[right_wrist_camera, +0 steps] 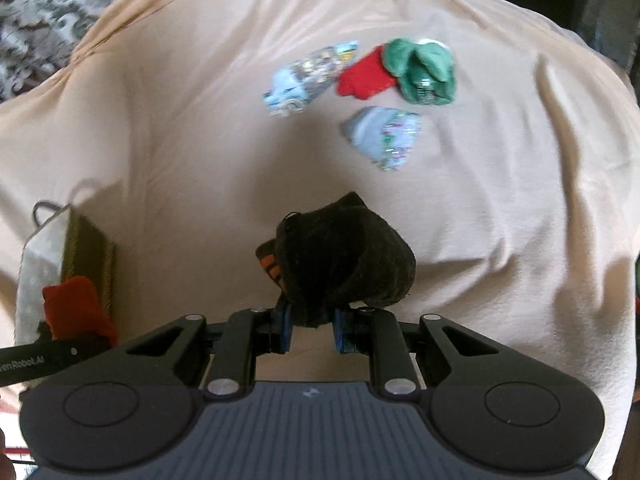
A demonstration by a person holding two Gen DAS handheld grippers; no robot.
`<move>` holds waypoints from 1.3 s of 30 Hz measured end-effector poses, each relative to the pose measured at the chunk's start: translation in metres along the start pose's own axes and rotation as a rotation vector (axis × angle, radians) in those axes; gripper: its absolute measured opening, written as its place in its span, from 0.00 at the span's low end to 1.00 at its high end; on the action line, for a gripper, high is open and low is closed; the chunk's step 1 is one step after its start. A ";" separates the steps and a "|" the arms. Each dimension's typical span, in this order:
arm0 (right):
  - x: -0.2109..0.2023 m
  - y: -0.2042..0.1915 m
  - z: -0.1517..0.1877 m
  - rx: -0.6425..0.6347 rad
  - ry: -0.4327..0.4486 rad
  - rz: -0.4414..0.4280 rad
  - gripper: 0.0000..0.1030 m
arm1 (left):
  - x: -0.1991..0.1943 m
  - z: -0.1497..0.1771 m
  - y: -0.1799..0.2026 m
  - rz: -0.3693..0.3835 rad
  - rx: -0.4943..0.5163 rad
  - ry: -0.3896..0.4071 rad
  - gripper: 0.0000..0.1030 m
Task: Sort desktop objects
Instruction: 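Carry both socks to the woven basket and open both tools to drop them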
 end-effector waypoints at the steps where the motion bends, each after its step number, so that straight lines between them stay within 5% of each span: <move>1: -0.002 -0.005 0.002 -0.013 -0.003 -0.009 0.19 | -0.004 0.001 -0.004 -0.005 -0.005 0.006 0.34; 13: -0.023 -0.091 0.006 -0.233 0.005 -0.084 0.19 | -0.054 -0.018 -0.098 -0.079 -0.163 0.135 0.34; 20: -0.032 -0.153 -0.001 -0.370 0.029 -0.127 0.20 | -0.040 -0.011 -0.152 -0.102 -0.267 0.094 0.34; 39: -0.030 -0.277 -0.016 -0.537 0.014 -0.247 0.20 | 0.010 -0.003 -0.168 -0.157 -0.239 -0.008 0.44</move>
Point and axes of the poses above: each gripper's, at about its wrist camera, not at the fingertips, and x roughly the way its jaws point, y to its right, z to its underside, the point moved 8 cm from there along x, roughly the way its jaws point, and after that the axes turned 15 degrees about z, right-handed, at the moved point
